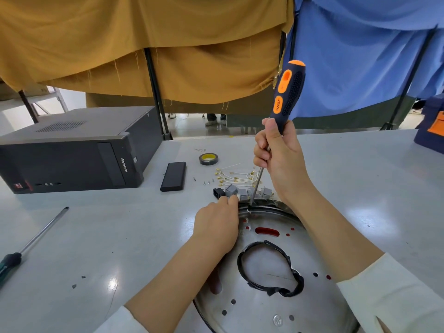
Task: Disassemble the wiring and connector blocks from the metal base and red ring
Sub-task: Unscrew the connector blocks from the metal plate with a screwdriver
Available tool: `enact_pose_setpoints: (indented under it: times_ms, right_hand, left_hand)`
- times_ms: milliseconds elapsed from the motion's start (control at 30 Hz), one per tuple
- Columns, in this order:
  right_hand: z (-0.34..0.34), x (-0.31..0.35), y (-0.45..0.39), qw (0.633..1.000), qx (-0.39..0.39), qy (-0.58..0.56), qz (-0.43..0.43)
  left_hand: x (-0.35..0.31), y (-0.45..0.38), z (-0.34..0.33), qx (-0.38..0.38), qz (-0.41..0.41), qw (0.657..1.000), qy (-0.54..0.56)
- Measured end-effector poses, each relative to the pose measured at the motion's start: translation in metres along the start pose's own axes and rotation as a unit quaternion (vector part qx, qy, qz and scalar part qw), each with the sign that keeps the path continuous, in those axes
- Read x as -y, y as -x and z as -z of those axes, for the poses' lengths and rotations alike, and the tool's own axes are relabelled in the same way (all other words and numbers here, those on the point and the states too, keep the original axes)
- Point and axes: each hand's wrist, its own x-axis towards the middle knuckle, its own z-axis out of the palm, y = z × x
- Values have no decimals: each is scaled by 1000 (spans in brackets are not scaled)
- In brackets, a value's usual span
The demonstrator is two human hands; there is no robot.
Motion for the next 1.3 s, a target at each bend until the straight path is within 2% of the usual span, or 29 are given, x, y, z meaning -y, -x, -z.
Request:
enact_pose_setpoints:
  times_ms: [133, 233, 333, 433, 633, 867, 933, 1000, 1067, 1167, 1300]
  right_hand:
    - [2, 10, 1, 1000, 5, 1, 10]
    - [7, 20, 4, 1000, 0, -16, 17]
    - [13, 30, 5, 999, -17, -49, 17]
    - [16, 38, 7, 997, -32, -70, 16]
    - [11, 46, 11, 996, -39, -80, 23]
    - [9, 45, 17, 994, -47, -98, 23]
    - [11, 44, 18, 995, -56, -76, 26]
    - [14, 45, 19, 996, -80, 30, 28]
    - [21, 50, 19, 985, -83, 149, 12]
    - [35, 61, 17, 979, 18, 180, -93]
    - [45, 77, 20, 948, 169, 136, -232]
  left_hand:
    - [0, 0, 0, 16, 10, 999, 27]
    - [4, -4, 2, 29, 20, 990, 134]
    - [10, -6, 15, 6, -27, 950, 311]
    - [13, 2, 27, 3, -82, 914, 398]
    - [5, 11, 39, 52, -47, 820, 568]
    - [6, 14, 43, 39, -6, 789, 614]
    - [8, 16, 43, 29, 0, 790, 612]
    - [13, 17, 45, 6, 10, 805, 593]
    - [24, 17, 47, -26, 17, 838, 545]
    - [45, 15, 46, -60, 32, 890, 450]
    - [67, 10, 36, -75, 72, 920, 377]
